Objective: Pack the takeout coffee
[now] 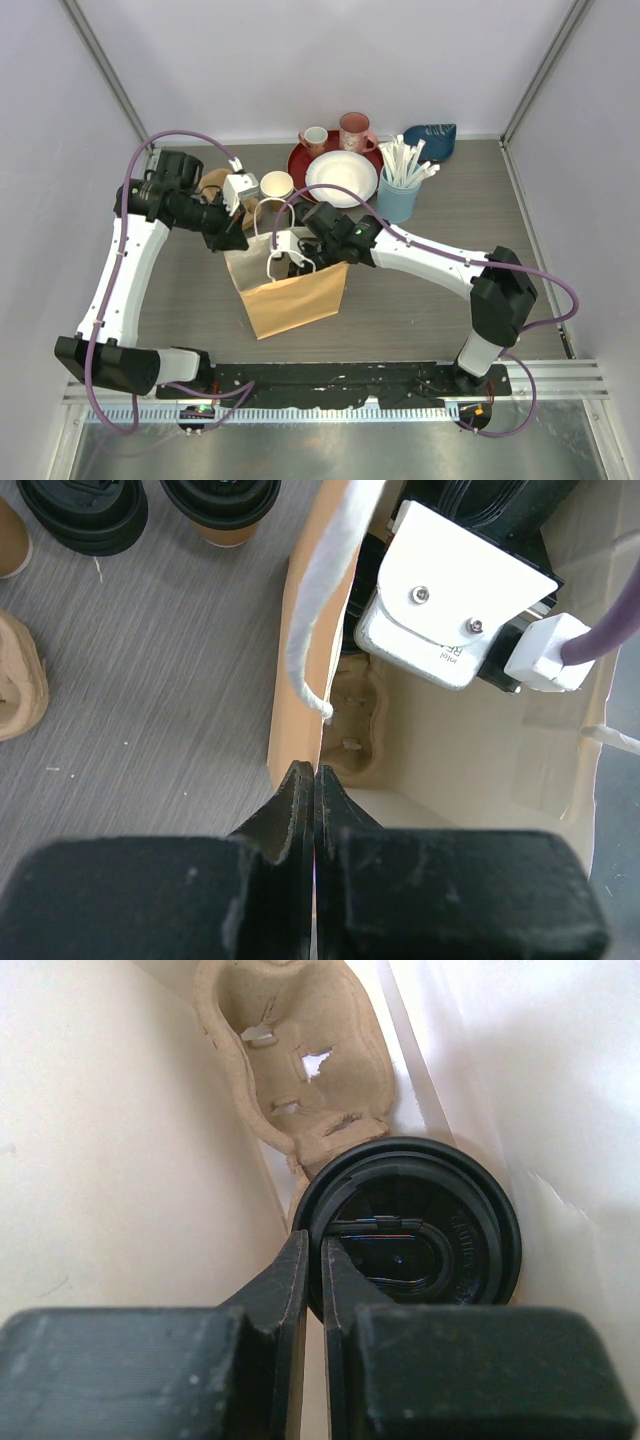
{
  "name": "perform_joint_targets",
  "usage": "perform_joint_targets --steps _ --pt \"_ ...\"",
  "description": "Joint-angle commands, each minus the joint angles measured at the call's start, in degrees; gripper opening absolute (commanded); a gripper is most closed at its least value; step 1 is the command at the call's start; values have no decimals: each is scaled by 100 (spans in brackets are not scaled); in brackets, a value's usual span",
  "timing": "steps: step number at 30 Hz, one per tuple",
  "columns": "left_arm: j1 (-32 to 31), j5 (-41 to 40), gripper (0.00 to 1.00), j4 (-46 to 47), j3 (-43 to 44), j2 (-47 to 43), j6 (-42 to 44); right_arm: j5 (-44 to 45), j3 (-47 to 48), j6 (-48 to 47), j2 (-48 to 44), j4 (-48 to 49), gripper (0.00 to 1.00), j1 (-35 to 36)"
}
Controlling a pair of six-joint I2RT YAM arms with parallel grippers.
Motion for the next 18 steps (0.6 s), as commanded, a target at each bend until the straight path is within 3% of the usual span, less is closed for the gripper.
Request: perform_joint_targets --steps 1,8,18 --pt "-22 42 0 -679 26 -139 -2 53 -229 -49 107 -297 3 -10" --pt "-22 7 0 -688 34 -157 7 220 -141 -32 -7 -332 33 -10" --pt "-22 -45 0 -706 61 -148 33 141 149 3 -121 -543 46 -19"
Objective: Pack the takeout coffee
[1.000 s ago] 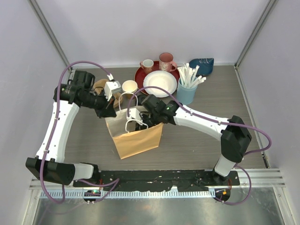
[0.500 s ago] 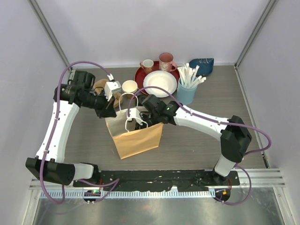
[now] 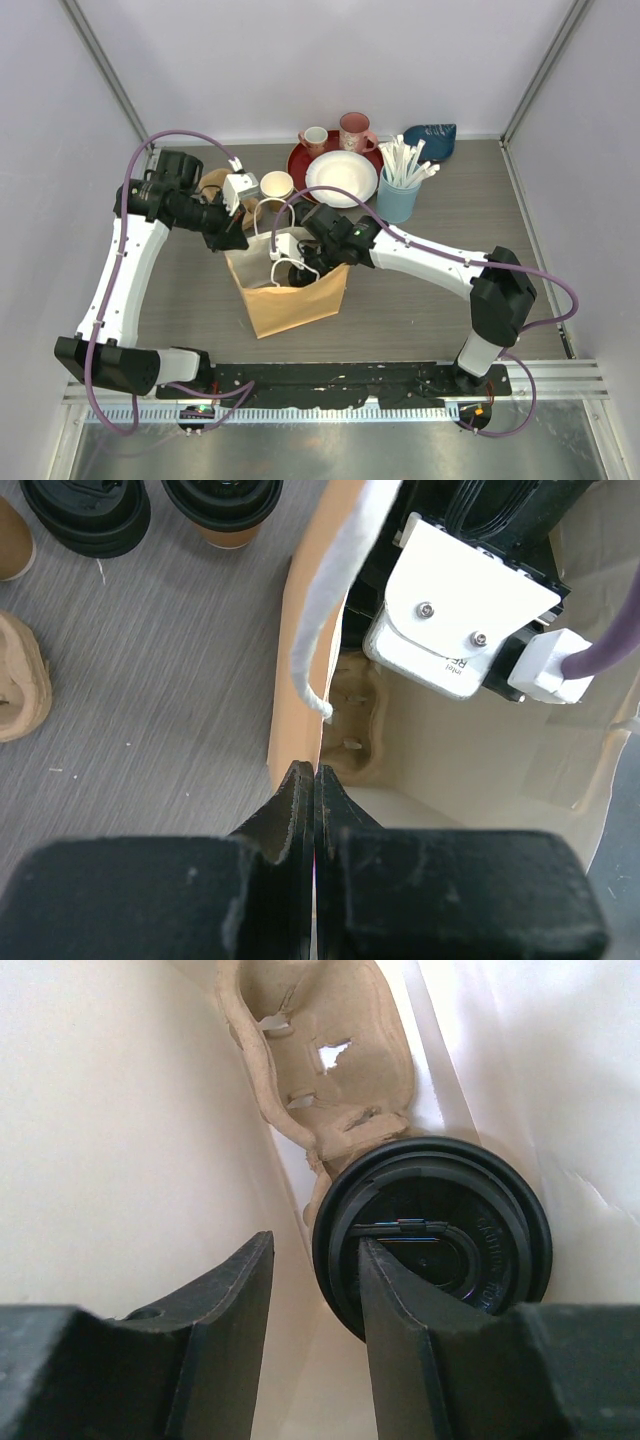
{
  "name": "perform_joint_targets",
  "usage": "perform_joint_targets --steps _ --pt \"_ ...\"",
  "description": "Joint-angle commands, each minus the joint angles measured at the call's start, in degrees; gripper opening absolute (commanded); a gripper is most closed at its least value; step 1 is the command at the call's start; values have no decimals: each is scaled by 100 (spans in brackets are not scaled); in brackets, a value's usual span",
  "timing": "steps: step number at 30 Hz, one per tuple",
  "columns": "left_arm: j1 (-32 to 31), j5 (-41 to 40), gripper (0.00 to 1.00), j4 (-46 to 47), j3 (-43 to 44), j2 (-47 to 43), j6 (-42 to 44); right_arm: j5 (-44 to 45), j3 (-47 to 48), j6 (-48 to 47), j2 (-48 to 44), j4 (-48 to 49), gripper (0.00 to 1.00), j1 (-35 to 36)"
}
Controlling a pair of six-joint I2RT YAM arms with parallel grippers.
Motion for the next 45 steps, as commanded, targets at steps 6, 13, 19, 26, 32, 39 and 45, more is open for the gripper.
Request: perform_joint_targets --steps 6,13,19,26,32,39,45 --pt "-22 -92 0 -771 113 -133 90 27 330 -27 -198 -502 52 -15" --pt "-22 -144 0 -798 131 -115 108 -88 523 -27 -339 -528 56 -23" --pt "-30 -144 0 -833 175 -98 117 -176 646 -53 -400 -537 57 -6" --pt "-30 -144 0 -859 175 -71 152 -272 716 -71 -426 -546 61 -15" --pt "-22 -127 0 -877 184 -63 161 -378 839 -62 -444 -502 64 -15" --pt "-57 -127 0 -903 184 -54 170 -413 945 -27 -488 -414 65 -15" --pt "-66 -127 0 -903 184 -45 179 -422 998 8 -593 -397 66 -15"
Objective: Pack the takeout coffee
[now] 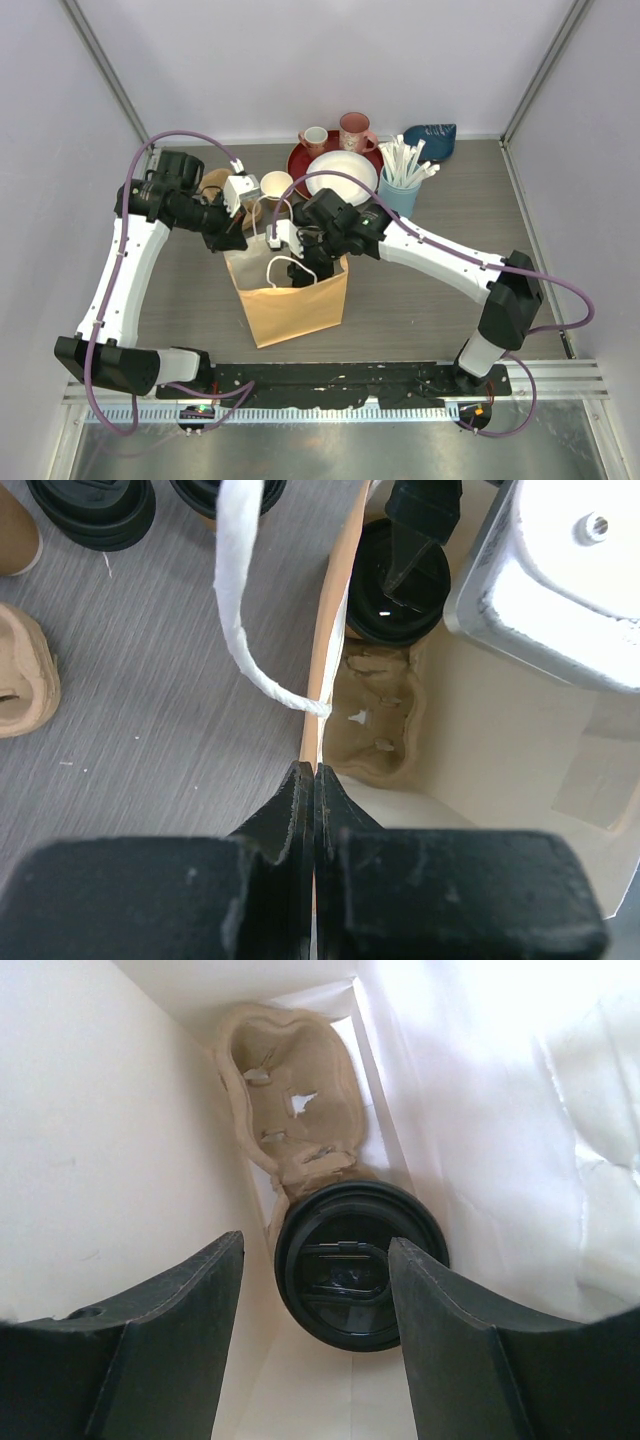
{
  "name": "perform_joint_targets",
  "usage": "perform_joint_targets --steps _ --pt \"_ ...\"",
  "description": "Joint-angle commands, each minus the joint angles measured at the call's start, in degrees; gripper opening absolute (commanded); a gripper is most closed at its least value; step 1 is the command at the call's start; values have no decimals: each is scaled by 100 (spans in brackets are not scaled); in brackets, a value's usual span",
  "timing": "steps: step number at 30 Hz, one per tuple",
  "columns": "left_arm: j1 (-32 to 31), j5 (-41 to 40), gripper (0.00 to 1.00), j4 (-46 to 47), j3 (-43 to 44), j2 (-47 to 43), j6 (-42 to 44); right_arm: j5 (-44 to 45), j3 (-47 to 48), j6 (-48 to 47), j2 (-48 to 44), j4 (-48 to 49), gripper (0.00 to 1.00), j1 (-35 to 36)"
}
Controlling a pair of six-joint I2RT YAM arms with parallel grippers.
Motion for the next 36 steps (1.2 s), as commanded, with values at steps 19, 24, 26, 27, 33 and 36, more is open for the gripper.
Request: perform_joint_targets --steps 19,24,26,27,33,36 --pt "-48 24 0 -842 112 1 52 -401 522 91 -684 245 66 -21" --pt "-48 68 0 -789 24 -16 34 -384 584 205 -781 324 67 -21" --pt "-48 77 0 -772 15 -34 25 -331 645 354 -834 429 66 -21" --pt "-40 68 0 -772 15 -34 25 -305 680 399 -860 481 66 -21" --pt "-48 68 0 -780 32 -25 25 -471 812 680 -1123 877 66 -21" --pt "-40 68 0 -780 6 -34 25 -656 857 847 -1255 1018 66 -30"
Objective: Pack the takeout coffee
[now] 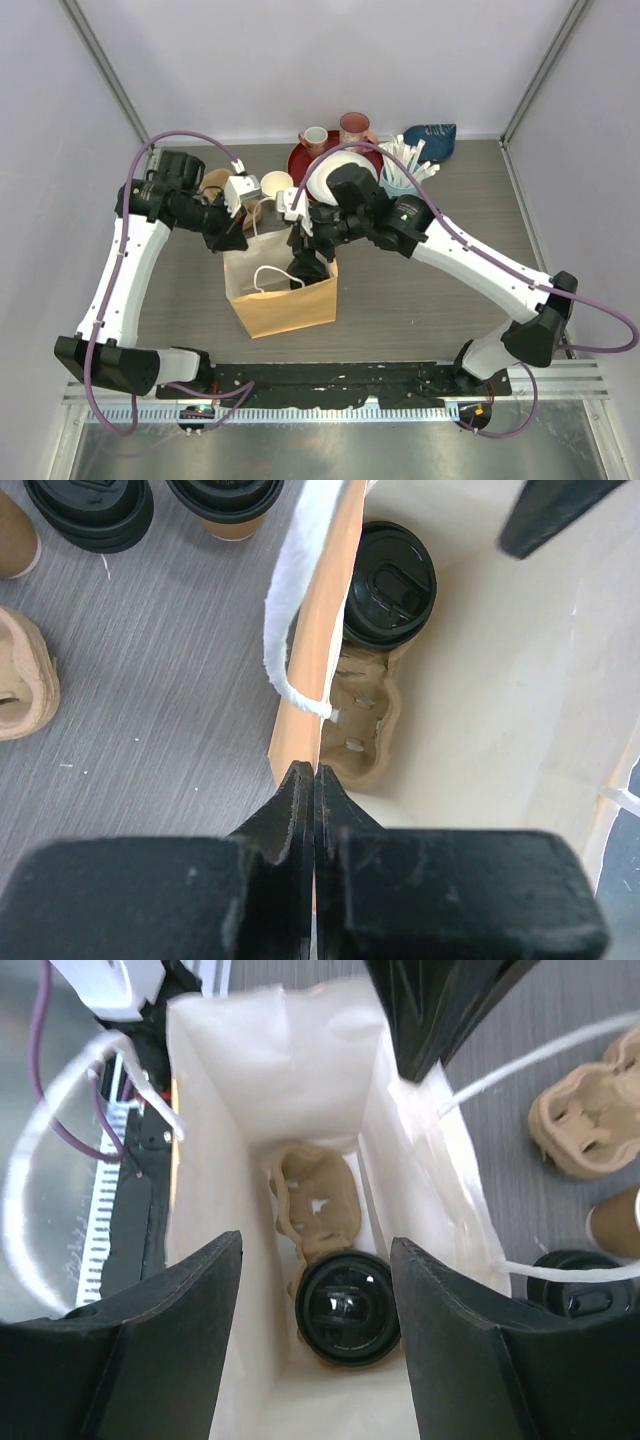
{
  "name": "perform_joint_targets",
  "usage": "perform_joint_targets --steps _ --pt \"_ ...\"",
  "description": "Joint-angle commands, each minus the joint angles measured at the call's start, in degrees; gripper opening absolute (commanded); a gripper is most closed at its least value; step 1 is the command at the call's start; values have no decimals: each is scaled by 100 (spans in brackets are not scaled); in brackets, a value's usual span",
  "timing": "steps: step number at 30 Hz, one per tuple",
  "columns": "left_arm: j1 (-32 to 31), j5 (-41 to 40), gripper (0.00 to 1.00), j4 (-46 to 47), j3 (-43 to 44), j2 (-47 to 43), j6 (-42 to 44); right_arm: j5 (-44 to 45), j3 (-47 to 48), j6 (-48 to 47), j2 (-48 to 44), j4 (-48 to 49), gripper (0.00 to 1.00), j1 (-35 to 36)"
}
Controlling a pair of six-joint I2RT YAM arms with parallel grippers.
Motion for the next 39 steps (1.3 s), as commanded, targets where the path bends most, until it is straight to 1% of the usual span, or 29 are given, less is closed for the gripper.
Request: perform_joint_targets --steps 1,5,9,11,14,15,16,18,19,24,26,30,35,39 --pt "-18 68 0 -780 -3 -47 4 -367 310 357 -451 587 66 -4" --pt "-9 59 0 -772 6 -56 4 -368 319 516 -583 737 66 -4" --pt "-18 68 0 -772 6 -38 4 52 389 805 -671 895 66 -12" --pt "-18 77 0 -772 6 -38 4 246 372 1042 -803 1141 66 -4" --pt "-18 59 0 -780 -3 -56 -14 913 398 1271 -952 1335 66 -4" --pt "-18 59 0 -780 -3 -56 -14 1237 459 1307 -961 1326 66 -12" --pt "-18 42 0 -772 -12 -82 -23 1797 486 1351 -970 1300 66 -91" --pt "-18 33 0 -789 -29 -82 -14 2162 538 1552 -953 1239 66 -301" --pt "-18 33 0 -789 -29 -91 -23 2233 530 1649 -944 1195 66 -651" --pt "-18 -81 0 -894 -21 -144 -58 2462 276 1808 -883 1063 64 -1470" --pt "-9 -125 0 -956 14 -161 -102 2244 196 1869 -839 1063 64 -1803" --pt "-18 -371 0 -1018 67 -214 -225 1997 3 1975 -619 1045 62 -2182" --pt "-18 -503 0 -1158 76 -346 -321 1926 -129 1948 -5 887 60 -2219" --pt "-9 -661 0 -1255 181 -425 -392 1838 -59 2072 444 896 56 -2227"
